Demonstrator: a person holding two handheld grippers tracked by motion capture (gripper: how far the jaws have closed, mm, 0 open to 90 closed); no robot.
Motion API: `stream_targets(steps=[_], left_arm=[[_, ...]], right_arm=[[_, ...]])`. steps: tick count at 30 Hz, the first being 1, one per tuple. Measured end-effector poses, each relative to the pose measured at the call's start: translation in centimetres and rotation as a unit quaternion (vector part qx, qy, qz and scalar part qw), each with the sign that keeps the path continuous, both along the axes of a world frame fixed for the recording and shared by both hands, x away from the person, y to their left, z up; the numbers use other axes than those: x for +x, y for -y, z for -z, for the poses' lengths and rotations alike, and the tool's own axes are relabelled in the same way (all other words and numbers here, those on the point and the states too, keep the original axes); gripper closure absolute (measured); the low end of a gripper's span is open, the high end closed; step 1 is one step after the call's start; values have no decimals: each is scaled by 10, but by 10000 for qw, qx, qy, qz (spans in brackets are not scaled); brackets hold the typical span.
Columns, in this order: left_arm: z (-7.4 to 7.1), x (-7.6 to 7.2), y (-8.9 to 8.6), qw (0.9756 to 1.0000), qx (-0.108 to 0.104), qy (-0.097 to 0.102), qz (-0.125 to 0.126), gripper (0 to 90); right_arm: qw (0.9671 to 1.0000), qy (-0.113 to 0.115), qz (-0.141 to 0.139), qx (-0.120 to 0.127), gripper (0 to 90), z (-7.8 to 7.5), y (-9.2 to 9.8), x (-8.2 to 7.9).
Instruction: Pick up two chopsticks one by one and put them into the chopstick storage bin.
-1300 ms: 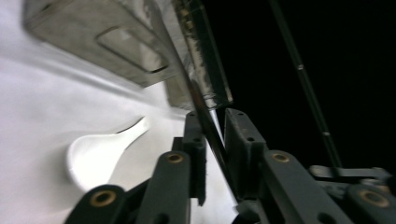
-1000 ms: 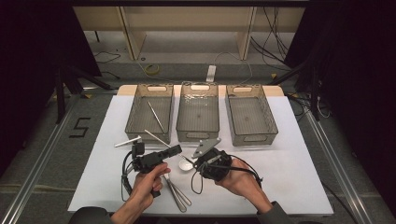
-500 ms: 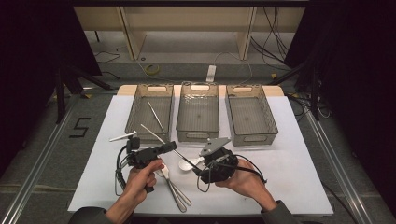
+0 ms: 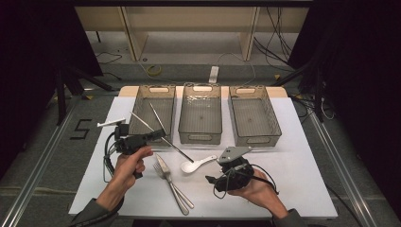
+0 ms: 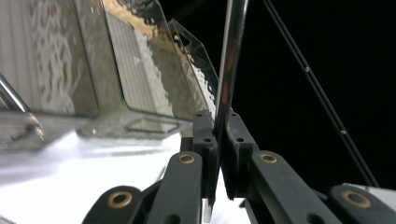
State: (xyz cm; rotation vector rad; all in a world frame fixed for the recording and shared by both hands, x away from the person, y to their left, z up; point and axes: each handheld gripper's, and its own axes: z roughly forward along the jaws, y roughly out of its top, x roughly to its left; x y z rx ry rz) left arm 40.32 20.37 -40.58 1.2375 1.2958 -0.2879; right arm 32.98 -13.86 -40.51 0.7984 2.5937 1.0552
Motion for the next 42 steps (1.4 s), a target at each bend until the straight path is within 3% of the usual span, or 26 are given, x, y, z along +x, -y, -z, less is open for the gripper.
stream_targets(steps=[6, 13, 15, 18, 21, 25, 29, 32, 36, 39, 42], left_arm=[[-17, 17, -10, 9995, 282, 90, -86, 848], [-35, 39, -22, 9970, 734, 141, -190, 848], [-41, 45, -25, 9950, 949, 188, -255, 848], [-48, 53, -31, 9935, 1076, 184, -338, 847], [-53, 61, -34, 9890, 1398, 220, -433, 847], [-55, 74, -37, 9846, 1641, 159, -589, 847], [-55, 83, -38, 9835, 1675, 86, -683, 847], [-55, 90, -34, 9797, 1878, 55, -694, 847], [-52, 97, -32, 9774, 1994, -36, -698, 847], [-48, 102, -28, 9726, 2219, -105, -683, 846], [-43, 104, -26, 9723, 2247, -145, -634, 844]], right_arm=[[9991, 143, 151, 361, 332, 3, 12, -5], [9990, 124, 224, 354, 315, 9, 15, -7], [9991, 121, 231, 338, 311, 10, 16, -7], [9987, 141, 273, 401, 305, 9, 17, -8], [9986, 155, 288, 427, 287, 9, 19, -9], [9982, 163, 287, 495, 278, 9, 21, -10], [9984, 111, 304, 460, 265, 10, 22, -10], [9984, 86, 326, 447, 258, 12, 23, -9], [9982, 109, 343, 481, 246, 11, 24, -10], [9977, 143, 372, 548, 243, 11, 25, -10], [9976, 135, 373, 568, 241, 10, 26, -11]])
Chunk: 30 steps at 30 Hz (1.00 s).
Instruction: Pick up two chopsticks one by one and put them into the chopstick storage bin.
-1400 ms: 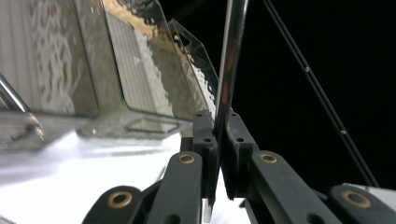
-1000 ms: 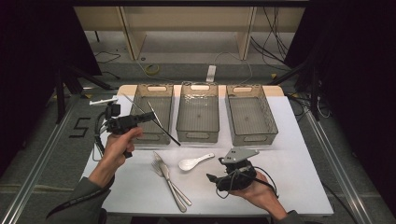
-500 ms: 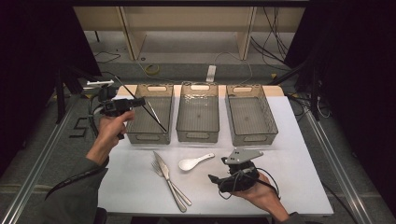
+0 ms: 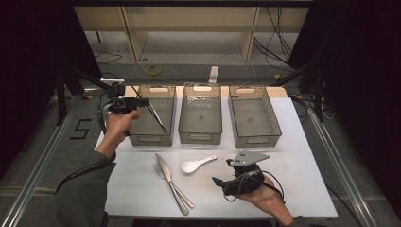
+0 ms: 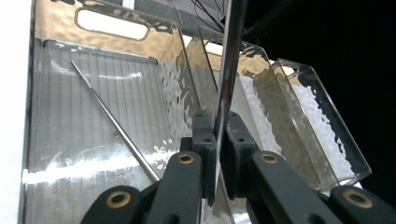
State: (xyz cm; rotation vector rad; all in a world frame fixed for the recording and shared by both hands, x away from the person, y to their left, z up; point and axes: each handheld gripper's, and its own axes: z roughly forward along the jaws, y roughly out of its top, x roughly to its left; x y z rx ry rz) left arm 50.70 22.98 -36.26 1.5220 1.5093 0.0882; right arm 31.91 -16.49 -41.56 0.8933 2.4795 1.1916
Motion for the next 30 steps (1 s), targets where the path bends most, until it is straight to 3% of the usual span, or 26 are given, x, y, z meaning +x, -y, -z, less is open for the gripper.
stream_targets(steps=[8, 14, 16, 25, 30], left_arm=[[12, 3, 4, 9997, 215, -131, 45, 844], [17, 5, 5, 9993, 254, -260, 108, 843], [18, 5, 6, 9989, 365, -255, 125, 842], [27, 7, 9, 9978, 429, -444, 232, 840], [30, 10, 9, 9975, 461, -514, 173, 837]], right_arm=[[10000, -11, 3, -12, 238, 1, 1, -1], [10000, -26, -2, -43, 238, 2, 1, -1], [10000, -42, -10, -59, 238, 2, 1, -1], [9999, -57, 16, -91, 241, 2, 1, -1], [9999, -69, 18, -108, 242, 3, 2, -1]])
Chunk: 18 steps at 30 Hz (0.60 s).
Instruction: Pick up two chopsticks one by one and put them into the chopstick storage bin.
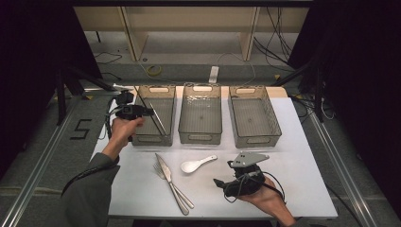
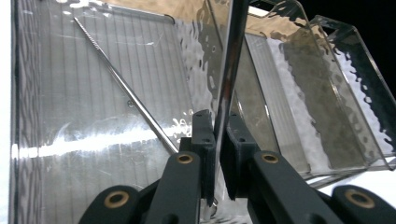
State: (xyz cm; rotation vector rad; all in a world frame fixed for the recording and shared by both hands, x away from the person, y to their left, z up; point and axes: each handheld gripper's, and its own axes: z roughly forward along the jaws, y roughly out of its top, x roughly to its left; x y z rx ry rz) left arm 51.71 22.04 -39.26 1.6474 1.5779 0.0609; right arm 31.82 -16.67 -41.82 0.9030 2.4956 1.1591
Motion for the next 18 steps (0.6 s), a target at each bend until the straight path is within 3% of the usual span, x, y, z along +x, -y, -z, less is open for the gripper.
stream_targets(steps=[9, 15, 18], left_arm=[[5, 8, 2, 9998, 166, -114, -41, 794], [5, 11, 2, 9996, 263, 3, -47, 644], [4, 11, 2, 9999, 113, 62, -23, 539]], right_arm=[[10000, -37, -34, -32, 245, 1, 1, 0], [10000, -60, -32, -43, 246, 1, 1, 0], [10000, -70, -37, -56, 246, 1, 1, 0]])
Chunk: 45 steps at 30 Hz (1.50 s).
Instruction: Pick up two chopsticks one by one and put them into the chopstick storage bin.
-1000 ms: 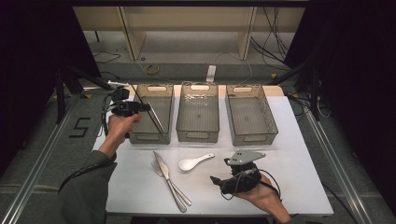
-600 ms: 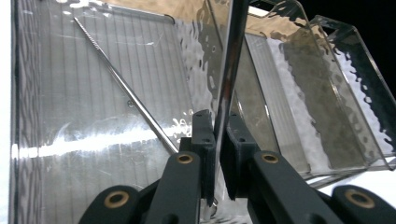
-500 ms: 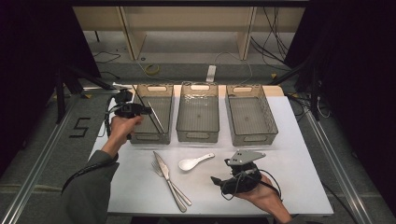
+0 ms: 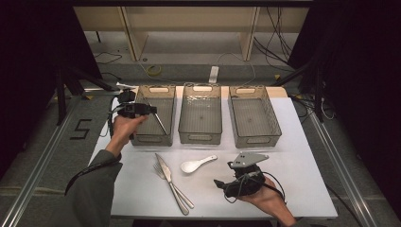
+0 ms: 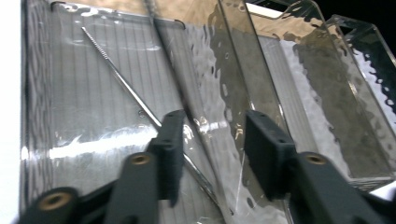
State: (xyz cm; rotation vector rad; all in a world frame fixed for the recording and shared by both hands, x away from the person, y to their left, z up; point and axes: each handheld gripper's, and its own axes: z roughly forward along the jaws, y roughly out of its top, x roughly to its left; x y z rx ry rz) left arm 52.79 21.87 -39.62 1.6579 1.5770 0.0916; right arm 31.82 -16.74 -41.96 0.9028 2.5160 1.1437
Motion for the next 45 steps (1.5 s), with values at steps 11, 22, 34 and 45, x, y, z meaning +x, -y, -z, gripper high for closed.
stream_targets(steps=[11, 22, 34, 45], left_arm=[[-10, -10, 13, 9993, -28, 214, 303, 275], [-36, -53, 32, 9904, 93, 955, 992, 267], [-30, -81, 47, 9828, 66, 1064, 1511, 247], [-15, -88, 72, 9750, 197, 921, 2011, 241]], right_arm=[[10000, 23, 49, 34, 248, 0, 0, 0], [9999, 53, 122, 92, 247, 2, 4, 1], [9999, 65, 116, 88, 246, 4, 7, 2], [9996, 120, 204, 165, 245, 3, 18, 0]])
